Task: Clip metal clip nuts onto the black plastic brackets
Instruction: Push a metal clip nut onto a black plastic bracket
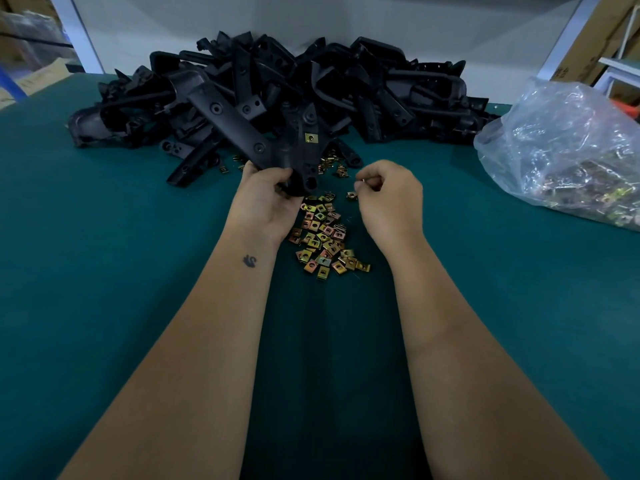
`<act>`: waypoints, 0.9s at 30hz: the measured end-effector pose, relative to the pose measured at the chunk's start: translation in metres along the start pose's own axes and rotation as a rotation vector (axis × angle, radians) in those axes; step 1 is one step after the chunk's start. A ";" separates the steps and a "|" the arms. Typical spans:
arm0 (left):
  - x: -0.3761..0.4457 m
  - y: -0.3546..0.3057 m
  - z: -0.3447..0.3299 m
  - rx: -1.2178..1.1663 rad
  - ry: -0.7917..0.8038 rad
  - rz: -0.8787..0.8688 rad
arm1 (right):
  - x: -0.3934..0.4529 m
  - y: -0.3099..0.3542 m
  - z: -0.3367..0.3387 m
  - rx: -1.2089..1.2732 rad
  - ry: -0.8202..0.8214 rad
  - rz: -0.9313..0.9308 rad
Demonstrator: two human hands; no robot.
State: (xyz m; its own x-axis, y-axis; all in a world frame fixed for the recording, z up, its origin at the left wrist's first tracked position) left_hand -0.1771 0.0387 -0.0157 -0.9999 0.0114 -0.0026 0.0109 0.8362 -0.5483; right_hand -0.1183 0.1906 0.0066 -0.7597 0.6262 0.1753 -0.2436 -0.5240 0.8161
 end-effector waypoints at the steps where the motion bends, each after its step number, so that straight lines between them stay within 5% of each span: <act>1: 0.000 0.000 0.000 0.000 0.001 0.002 | 0.000 0.001 0.001 0.031 -0.004 0.002; 4: 0.000 0.000 0.000 -0.009 0.000 0.007 | -0.001 0.002 0.002 0.126 -0.016 -0.023; 8: 0.000 -0.001 0.001 -0.004 -0.010 0.003 | -0.004 0.005 0.005 -0.040 -0.056 -0.008; 16: 0.002 -0.001 0.003 0.002 -0.033 -0.009 | -0.018 0.010 -0.018 -0.278 0.433 0.007; 27: 0.002 -0.002 0.004 -0.015 -0.043 -0.002 | -0.010 0.005 -0.014 -0.094 0.290 -0.015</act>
State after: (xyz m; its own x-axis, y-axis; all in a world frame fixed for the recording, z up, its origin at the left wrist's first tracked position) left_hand -0.1793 0.0350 -0.0181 -0.9992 -0.0138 -0.0373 0.0084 0.8441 -0.5361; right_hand -0.1201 0.1739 0.0010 -0.8929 0.4501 -0.0124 -0.3006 -0.5754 0.7606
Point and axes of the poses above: each hand's wrist, its own x-axis towards the middle knuckle, its own z-axis out of the back of the hand, y = z × x, the point moved 5 cm from there along x, towards the middle knuckle, and after that the axes turned 14 degrees about -z, right-handed, at the moved point
